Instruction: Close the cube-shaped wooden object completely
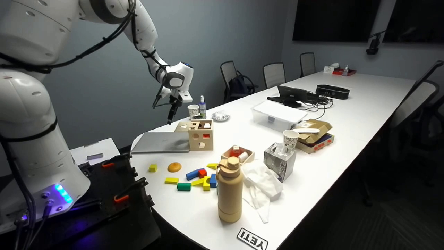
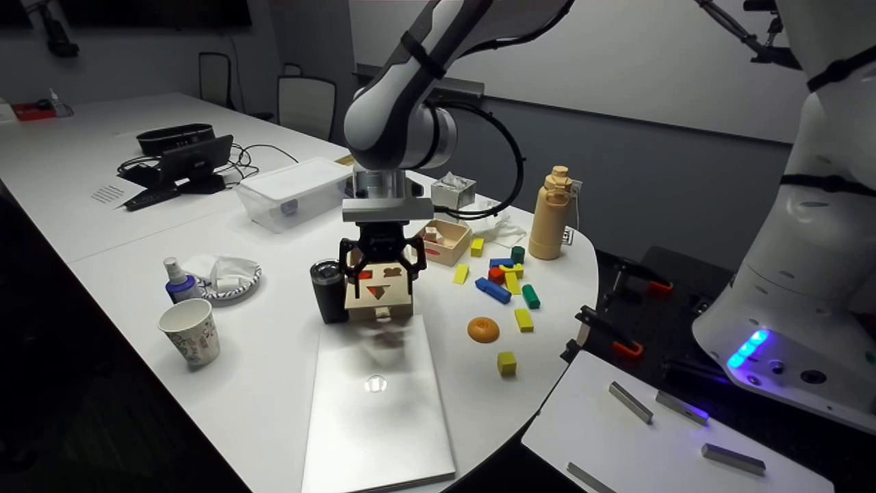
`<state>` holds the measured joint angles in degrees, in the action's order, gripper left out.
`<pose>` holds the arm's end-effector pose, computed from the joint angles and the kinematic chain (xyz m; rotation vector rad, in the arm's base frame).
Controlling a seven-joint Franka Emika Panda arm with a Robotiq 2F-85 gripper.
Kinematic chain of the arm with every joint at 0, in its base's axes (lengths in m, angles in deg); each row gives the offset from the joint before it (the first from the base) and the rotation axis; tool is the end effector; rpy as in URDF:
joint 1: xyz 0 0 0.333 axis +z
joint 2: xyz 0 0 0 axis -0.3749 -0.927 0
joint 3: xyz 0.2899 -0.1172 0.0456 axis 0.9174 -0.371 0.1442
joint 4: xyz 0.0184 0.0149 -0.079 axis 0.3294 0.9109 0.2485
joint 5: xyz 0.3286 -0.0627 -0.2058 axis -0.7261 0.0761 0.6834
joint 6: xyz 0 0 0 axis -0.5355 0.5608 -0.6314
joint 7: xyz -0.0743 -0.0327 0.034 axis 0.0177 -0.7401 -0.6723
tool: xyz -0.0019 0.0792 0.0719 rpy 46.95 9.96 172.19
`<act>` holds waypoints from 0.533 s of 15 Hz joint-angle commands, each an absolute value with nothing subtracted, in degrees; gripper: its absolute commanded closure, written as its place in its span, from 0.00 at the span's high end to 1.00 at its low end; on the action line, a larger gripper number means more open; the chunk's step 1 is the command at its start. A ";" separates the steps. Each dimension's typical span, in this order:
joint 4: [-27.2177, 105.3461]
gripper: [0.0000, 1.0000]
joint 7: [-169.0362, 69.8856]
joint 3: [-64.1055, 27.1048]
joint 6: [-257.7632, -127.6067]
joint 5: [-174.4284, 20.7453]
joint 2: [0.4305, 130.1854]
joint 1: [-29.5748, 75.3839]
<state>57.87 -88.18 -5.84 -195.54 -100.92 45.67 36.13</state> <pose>0.5516 0.2345 0.1453 -2.7696 0.9685 0.4711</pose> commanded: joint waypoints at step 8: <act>48.69 1.00 -98.15 -7.31 -199.98 -102.21 33.72 40.64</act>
